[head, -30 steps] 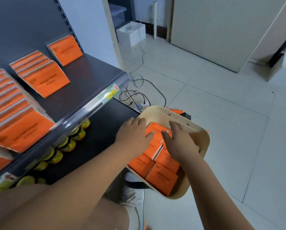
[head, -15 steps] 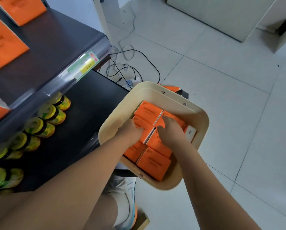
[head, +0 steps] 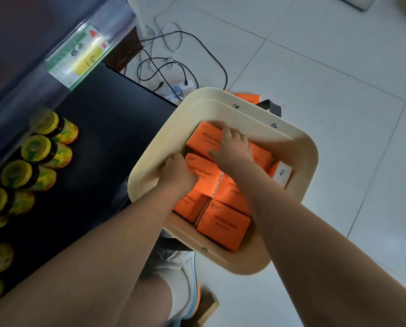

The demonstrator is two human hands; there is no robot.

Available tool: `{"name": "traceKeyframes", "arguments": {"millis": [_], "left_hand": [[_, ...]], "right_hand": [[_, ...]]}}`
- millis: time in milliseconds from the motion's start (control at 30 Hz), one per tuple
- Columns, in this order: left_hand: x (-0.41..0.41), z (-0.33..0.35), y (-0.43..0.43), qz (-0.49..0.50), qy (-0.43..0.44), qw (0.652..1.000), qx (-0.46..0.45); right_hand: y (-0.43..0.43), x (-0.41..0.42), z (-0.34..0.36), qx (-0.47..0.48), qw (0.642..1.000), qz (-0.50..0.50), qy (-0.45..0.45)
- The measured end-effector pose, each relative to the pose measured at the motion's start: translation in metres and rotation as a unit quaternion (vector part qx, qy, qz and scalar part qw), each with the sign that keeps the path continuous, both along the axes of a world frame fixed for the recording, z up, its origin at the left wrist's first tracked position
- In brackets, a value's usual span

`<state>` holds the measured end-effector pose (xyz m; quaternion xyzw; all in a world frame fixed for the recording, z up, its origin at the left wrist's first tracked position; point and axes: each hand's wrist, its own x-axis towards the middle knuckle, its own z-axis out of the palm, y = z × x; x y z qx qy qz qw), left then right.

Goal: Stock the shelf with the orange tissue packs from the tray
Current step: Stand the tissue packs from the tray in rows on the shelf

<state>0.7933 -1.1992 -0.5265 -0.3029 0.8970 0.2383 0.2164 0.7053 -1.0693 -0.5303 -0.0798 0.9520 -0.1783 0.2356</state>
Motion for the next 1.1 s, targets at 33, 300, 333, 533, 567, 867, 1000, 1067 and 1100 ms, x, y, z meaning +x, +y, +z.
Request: {"name": "traceKeyframes", "arguments": {"millis": [33,300,333,533,567,867,1000,1067,1100], "left_hand": [[-0.001,-0.003,-0.001,-0.005,-0.007,1.000,-0.007],[0.001,-0.003,-0.011,0.088,-0.008,0.989,0.115],[0.002,-0.001,-0.013,0.103,-0.005,0.986,0.132],[-0.005,0.036,-0.022,0.043,0.005,0.977,0.207],[-0.008,0.048,-0.023,0.025,-0.004,0.974,0.224],[0.026,0.184,-0.056,-0.102,0.026,0.970,0.219],[0.057,0.236,-0.076,-0.071,0.085,0.974,0.195],[0.071,0.258,-0.085,-0.046,0.120,0.973,0.194],[0.078,0.268,-0.088,-0.036,0.136,0.971,0.193]], "right_hand": [[-0.001,0.001,-0.004,0.015,1.000,-0.002,0.007],[0.000,0.009,-0.017,-0.029,0.995,-0.007,0.091],[0.000,0.012,-0.017,-0.052,0.993,0.003,0.107],[0.003,0.035,-0.002,-0.258,0.959,-0.042,0.105],[0.005,0.037,0.005,-0.286,0.950,-0.056,0.112],[0.011,0.038,0.107,-0.426,0.897,-0.065,0.100],[0.000,0.041,0.166,-0.477,0.875,-0.017,0.087],[-0.006,0.043,0.193,-0.495,0.864,0.006,0.096],[-0.009,0.043,0.206,-0.503,0.859,0.016,0.101]]}}
